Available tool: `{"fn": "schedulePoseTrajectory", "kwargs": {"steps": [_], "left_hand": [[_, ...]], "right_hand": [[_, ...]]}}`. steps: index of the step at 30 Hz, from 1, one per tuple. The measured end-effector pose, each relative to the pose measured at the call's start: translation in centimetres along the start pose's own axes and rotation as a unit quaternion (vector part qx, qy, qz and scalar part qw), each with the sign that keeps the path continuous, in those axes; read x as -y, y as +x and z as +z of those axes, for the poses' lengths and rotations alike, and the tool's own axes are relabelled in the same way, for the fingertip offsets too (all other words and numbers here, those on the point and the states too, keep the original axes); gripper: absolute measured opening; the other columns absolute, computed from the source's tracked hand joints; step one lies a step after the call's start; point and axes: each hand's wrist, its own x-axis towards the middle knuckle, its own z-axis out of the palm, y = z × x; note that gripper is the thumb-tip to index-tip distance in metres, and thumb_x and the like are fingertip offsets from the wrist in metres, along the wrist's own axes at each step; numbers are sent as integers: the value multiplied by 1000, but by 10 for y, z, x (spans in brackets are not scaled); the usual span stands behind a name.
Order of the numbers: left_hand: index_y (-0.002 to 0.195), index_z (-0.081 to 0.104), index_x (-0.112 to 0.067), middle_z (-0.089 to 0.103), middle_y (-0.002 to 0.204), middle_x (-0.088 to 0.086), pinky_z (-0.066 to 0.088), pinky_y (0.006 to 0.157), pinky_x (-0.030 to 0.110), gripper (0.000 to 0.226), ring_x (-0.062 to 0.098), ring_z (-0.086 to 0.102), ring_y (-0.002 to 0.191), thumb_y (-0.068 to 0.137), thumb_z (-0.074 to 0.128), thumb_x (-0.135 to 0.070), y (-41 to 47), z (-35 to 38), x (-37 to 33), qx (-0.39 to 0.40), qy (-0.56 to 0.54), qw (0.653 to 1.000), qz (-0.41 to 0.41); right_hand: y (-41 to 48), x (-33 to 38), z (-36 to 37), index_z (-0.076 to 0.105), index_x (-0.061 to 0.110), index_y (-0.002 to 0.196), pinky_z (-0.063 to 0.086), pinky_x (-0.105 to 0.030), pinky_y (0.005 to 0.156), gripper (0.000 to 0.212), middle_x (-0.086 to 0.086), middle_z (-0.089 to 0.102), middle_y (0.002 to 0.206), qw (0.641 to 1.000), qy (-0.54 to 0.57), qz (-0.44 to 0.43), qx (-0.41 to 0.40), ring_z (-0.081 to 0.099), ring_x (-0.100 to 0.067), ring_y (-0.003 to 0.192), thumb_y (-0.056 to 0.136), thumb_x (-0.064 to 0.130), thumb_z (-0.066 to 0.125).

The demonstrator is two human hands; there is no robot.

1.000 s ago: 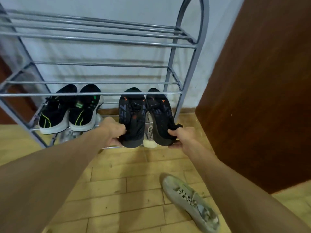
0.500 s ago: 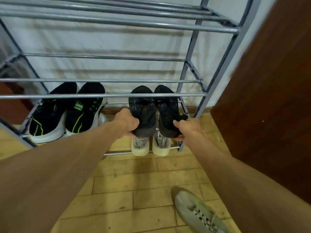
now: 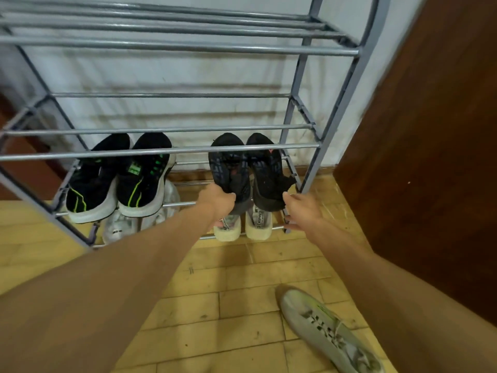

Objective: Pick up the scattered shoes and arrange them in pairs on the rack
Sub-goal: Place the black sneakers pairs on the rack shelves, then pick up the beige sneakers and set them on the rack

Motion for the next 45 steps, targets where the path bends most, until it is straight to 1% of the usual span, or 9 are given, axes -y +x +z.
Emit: {"fn": "schedulePoseTrajectory", "kwargs": {"steps": [5,8,12,16,23,29,34,41,45], "left_hand": [[138,34,-7,38,141,13,50,96,44,74,32,47,122,79,66,-38,-64,16,0,0,56,998,28],[128,41,-8,49,126,9,47,100,46,53,29,52,116,87,61,-34,-109,31,1,74,67,994,46],[78,49,-14,45,74,-2,41,81,33,18,13,46,68,93,54,-23,-162,58,0,131,123,978,109],[103,65,-17,61,106,-3,43,95,30,20,18,56,103,89,55,-27,-185,83,25,175,213,952,134],[106,61,-33,60,115,-9,47,94,28,29,12,58,109,79,66,-43,-167,103,74,305,360,873,120],[87,61,-35,62,103,-7,49,91,29,15,14,60,102,77,65,-46,-122,117,95,309,377,867,103],[86,60,-33,58,88,-15,42,81,21,7,10,55,91,83,63,-38,-104,122,112,313,382,864,96],[87,65,-33,62,97,-9,45,79,22,16,12,58,92,75,63,-43,-109,108,115,262,387,880,80],[94,66,-30,60,94,-12,44,77,23,22,12,57,93,78,61,-43,-126,87,99,251,406,874,94]], "right_hand": [[-63,-23,-38,59,8,125,49,-46,100,37,-13,60,123,988,-151,-38,14,58,-31,114,98,30,48],[-95,-47,-66,53,6,134,41,-36,105,44,-12,51,140,961,-270,-34,52,49,-27,128,97,31,49],[-128,-84,-98,55,2,132,41,-36,107,41,-13,50,141,932,-352,1,87,48,-29,129,98,25,48],[-147,-126,-112,57,-1,128,44,-39,104,36,-17,54,135,919,-382,32,93,52,-32,124,97,15,45],[-126,-213,-107,34,9,141,39,-28,58,50,-14,53,122,883,-442,77,140,54,-27,96,94,17,47],[-90,-243,-90,25,16,144,34,-55,106,58,-16,39,142,907,-397,135,37,40,-37,129,91,21,48],[-79,-279,-78,18,21,150,33,-53,108,64,-12,28,151,925,-342,164,7,28,-38,136,94,33,44],[-87,-281,-76,40,12,136,48,-48,94,60,-14,50,128,926,-329,183,-5,49,-36,119,82,31,61],[-112,-259,-82,62,2,113,43,-24,48,51,-9,62,93,940,-274,196,55,60,-24,82,74,34,70]]}}
